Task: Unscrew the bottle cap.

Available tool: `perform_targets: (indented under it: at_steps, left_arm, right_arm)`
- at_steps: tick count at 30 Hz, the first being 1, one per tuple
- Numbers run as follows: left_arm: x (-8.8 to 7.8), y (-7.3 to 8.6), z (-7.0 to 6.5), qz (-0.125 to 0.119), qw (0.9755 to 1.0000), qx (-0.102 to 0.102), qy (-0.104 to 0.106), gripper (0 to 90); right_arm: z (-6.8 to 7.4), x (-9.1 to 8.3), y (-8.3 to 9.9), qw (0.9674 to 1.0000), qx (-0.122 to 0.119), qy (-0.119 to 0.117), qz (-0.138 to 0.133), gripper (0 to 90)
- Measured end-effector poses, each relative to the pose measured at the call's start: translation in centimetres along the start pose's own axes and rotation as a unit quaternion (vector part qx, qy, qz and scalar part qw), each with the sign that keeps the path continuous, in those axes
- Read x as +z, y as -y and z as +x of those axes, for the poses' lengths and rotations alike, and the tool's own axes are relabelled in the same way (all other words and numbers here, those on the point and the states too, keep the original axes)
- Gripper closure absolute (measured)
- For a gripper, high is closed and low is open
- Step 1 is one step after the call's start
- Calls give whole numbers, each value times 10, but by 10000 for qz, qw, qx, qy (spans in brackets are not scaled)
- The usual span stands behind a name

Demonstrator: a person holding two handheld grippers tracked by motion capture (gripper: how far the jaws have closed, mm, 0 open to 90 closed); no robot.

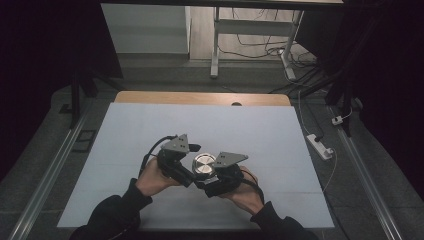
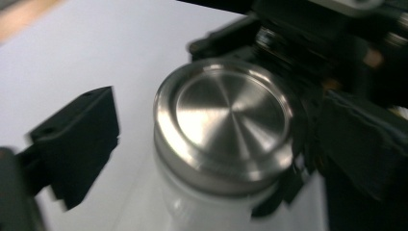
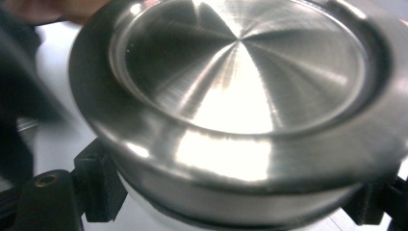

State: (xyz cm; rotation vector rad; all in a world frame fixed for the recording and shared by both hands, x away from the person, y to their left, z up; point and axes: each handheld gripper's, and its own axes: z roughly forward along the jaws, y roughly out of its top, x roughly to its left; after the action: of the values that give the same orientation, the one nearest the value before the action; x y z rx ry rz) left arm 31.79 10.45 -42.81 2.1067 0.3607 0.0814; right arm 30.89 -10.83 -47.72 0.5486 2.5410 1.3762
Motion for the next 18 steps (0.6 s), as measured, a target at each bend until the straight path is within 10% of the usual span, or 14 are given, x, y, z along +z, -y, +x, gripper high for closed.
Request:
perform_targets:
  at_steps: [6, 12, 15, 18]
  left_arm:
    - [-13, 6, 2, 177, 9930, 730, 914, 44]
    - [-6, 7, -10, 348, 9841, 1251, 1210, 136]
    - [-4, 6, -13, 273, 9866, 1246, 1014, 195]
    - [1, 3, -12, 217, 9941, 899, 565, 200]
  right_arm:
    - [7, -2, -1, 9941, -443, -985, 101, 153]
    - [18, 0, -3, 9869, -759, -1413, 149, 153]
    - [18, 0, -3, 9883, -747, -1322, 144, 153]
    - [14, 0, -4, 9928, -625, -1015, 126, 154]
